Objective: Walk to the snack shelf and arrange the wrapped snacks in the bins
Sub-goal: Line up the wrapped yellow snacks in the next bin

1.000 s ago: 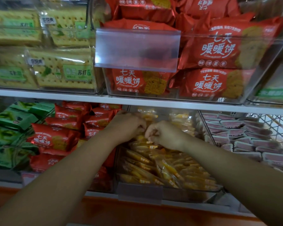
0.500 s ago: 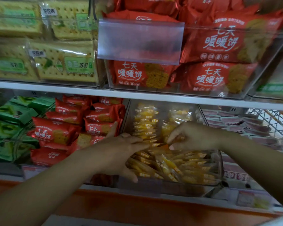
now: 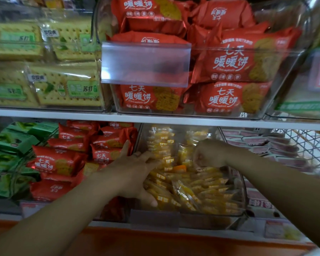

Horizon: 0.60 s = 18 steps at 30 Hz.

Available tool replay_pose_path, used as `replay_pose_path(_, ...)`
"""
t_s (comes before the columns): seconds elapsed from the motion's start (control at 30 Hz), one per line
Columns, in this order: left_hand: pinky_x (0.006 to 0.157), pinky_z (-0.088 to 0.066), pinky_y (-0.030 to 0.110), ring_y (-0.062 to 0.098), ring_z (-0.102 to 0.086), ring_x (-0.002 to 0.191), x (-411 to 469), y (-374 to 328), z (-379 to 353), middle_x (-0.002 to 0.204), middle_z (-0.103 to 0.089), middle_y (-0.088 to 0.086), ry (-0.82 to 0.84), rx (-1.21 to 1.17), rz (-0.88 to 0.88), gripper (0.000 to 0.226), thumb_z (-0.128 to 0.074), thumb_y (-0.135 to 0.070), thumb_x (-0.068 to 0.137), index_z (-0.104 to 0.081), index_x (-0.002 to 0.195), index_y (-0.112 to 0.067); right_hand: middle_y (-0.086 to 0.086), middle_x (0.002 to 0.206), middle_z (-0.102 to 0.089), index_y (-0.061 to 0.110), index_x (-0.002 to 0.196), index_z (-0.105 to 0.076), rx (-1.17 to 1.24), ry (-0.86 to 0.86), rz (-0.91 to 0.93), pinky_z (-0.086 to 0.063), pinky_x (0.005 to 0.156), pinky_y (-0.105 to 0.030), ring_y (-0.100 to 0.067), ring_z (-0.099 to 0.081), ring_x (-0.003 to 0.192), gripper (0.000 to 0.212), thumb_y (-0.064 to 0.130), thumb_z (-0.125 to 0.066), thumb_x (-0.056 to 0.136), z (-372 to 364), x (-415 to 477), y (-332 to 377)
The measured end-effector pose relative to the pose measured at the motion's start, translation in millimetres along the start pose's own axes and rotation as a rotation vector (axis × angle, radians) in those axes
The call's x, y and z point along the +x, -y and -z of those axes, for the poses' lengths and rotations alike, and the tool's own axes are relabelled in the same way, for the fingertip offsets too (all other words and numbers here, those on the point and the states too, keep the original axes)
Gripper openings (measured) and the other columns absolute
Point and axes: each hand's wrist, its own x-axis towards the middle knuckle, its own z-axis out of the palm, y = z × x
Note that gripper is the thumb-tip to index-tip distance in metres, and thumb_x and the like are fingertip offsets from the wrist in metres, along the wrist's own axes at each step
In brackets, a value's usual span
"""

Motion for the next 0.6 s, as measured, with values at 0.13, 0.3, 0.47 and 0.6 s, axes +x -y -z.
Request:
replay_pose_path(0.13,0.106,0.023,0.053,0.020,-0.018,0.141,0,1,-8,0.155,-0.009,-0.006,-0.132,0.011,0.000,0.100,-0.049,-0.079,0.071,-0.006,0.149,-0.034,0.008,0.100,-0.068,0.027,0.096,-0.069,0.011,-0.239,0.089,-0.044,0.078,-0.024,-0.012,-0.061,0.097,0.013,0.028,-0.057,0.089,8,-3,12)
replay_pose_path(0.3,0.110,0.016,0.060,0.022,-0.021,0.139,-1,-1,-16,0.151,-0.015,-0.002,-0.238,0.078,0.032,0.096,-0.042,-0.082,0.072,-0.012,0.148,-0.032,0.014,0.073,-0.063,0.027,0.073,-0.065,0.430,-0.313,0.132,-0.046,0.067,-0.021,-0.002,-0.060,0.073,0.015,0.037,-0.077,0.072,3,8,44)
replay_pose_path(0.47,0.110,0.012,0.062,0.021,-0.020,0.139,-5,-4,-19,0.150,-0.016,-0.002,-0.281,0.079,0.086,0.097,-0.037,-0.082,0.071,-0.016,0.149,-0.029,0.007,0.100,-0.064,0.028,0.089,-0.061,0.704,-0.062,0.147,-0.049,0.075,-0.015,0.001,-0.063,0.086,0.025,0.009,-0.072,0.078,3,0,32)
replay_pose_path(0.6,0.109,-0.001,0.064,0.022,-0.050,0.120,-9,-7,-26,0.133,-0.046,0.002,-0.372,0.104,0.120,0.094,-0.024,-0.082,0.063,-0.057,0.127,-0.022,0.008,0.081,-0.064,0.029,0.078,-0.059,0.588,-0.098,0.126,-0.047,0.062,-0.009,0.005,-0.061,0.070,0.034,-0.005,-0.060,0.082,1,-11,27)
